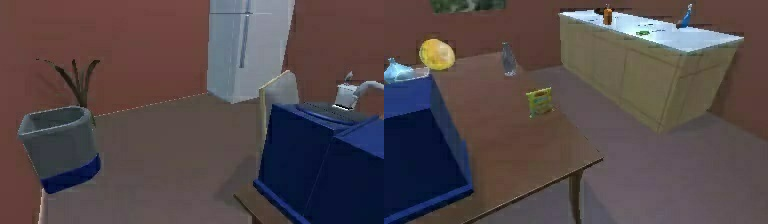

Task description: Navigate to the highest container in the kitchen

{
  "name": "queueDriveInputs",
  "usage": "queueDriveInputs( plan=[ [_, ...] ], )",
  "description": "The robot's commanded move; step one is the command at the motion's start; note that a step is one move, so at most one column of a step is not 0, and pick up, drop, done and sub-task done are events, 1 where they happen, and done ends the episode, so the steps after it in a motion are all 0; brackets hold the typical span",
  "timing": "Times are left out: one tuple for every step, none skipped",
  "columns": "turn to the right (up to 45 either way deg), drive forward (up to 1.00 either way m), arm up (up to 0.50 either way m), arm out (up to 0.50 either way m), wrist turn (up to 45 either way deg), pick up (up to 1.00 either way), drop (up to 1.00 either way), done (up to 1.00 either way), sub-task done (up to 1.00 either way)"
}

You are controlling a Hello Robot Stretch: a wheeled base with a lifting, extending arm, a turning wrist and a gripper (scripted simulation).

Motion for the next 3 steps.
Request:
queueDriveInputs(
  plan=[
    [-30.0, 0.0, 0.0, 0.0, 0.0, 0.0, 0.0, 0.0, 0.0],
    [0.0, 1.0, 0.0, 0.0, 0.0, 0.0, 0.0, 0.0, 0.0],
    [0.0, 0.05, 0.0, 0.0, 0.0, 0.0, 0.0, 0.0, 0.0]
  ],
)
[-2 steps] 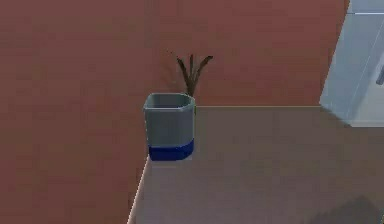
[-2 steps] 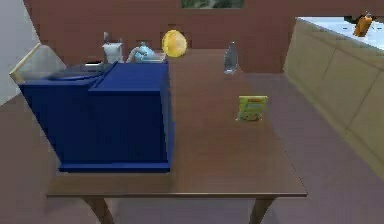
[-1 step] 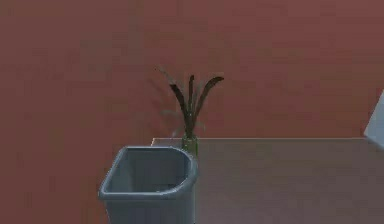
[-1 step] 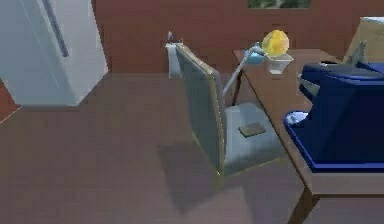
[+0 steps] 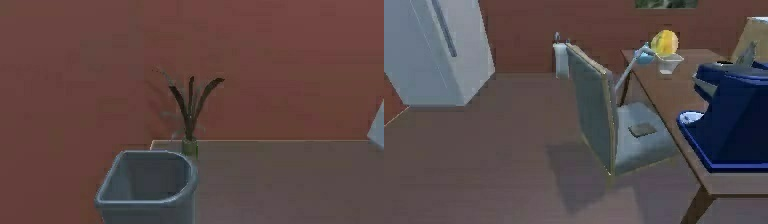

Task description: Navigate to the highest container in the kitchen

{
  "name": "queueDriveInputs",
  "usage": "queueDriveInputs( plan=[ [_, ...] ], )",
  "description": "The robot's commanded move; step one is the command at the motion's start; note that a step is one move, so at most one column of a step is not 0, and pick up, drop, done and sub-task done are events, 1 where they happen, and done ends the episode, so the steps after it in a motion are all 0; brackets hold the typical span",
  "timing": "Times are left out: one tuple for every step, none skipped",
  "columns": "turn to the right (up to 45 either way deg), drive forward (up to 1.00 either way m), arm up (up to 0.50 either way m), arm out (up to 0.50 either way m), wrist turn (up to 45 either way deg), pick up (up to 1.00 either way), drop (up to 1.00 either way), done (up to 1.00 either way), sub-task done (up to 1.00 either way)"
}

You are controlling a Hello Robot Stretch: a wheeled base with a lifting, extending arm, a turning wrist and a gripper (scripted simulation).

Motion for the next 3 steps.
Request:
queueDriveInputs(
  plan=[
    [45.0, 0.0, 0.0, 0.0, 0.0, 0.0, 0.0, 0.0, 0.0],
    [39.0, 0.0, 0.0, 0.0, 0.0, 0.0, 0.0, 0.0, 0.0],
    [0.0, 0.5, 0.0, 0.0, 0.0, 0.0, 0.0, 0.0, 0.0]
  ],
)
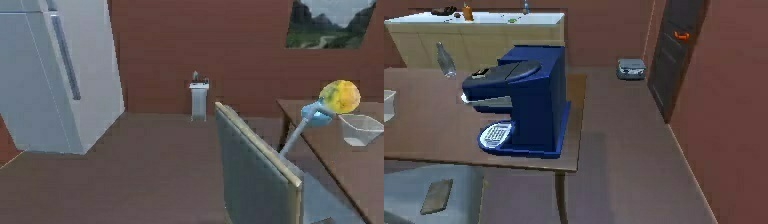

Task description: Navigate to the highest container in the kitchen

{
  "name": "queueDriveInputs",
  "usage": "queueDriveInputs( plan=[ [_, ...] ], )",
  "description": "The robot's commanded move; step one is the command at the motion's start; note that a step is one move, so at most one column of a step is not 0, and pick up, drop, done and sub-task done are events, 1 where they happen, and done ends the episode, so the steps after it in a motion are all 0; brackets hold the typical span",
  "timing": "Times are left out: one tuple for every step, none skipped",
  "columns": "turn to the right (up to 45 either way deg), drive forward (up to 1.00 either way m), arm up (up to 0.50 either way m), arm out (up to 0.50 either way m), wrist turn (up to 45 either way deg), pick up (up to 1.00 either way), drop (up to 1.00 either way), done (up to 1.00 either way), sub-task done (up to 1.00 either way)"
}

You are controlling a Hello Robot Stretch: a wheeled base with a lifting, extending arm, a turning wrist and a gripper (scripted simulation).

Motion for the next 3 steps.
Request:
queueDriveInputs(
  plan=[
    [-30.0, 0.0, 0.0, 0.0, 0.0, 0.0, 0.0, 0.0, 0.0],
    [0.0, 0.7, 0.0, 0.0, 0.0, 0.0, 0.0, 0.0, 0.0],
    [30.0, 0.0, 0.0, 0.0, 0.0, 0.0, 0.0, 0.0, 0.0]
  ],
)
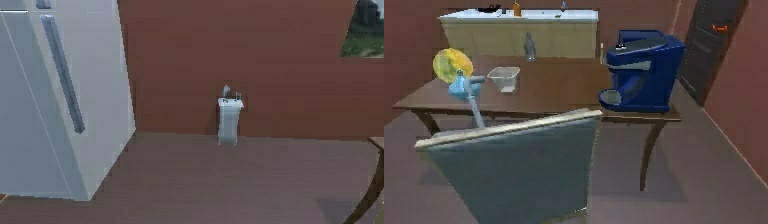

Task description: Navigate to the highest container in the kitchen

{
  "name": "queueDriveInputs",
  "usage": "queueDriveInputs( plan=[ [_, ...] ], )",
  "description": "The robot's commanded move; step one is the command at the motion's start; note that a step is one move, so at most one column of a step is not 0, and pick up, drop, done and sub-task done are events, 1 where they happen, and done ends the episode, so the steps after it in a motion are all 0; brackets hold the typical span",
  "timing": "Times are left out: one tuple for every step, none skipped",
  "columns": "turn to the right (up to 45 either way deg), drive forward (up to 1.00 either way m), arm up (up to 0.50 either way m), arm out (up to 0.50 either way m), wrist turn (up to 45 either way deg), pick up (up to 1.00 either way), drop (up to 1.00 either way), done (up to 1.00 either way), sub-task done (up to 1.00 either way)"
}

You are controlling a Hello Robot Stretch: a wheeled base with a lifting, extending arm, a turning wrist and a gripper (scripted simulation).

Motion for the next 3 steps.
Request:
queueDriveInputs(
  plan=[
    [0.0, 0.3, 0.0, 0.0, 0.0, 0.0, 0.0, 0.0, 0.0],
    [45.0, 0.0, 0.0, 0.0, 0.0, 0.0, 0.0, 0.0, 0.0],
    [-39.0, 0.0, 0.0, 0.0, 0.0, 0.0, 0.0, 0.0, 0.0]
  ],
)
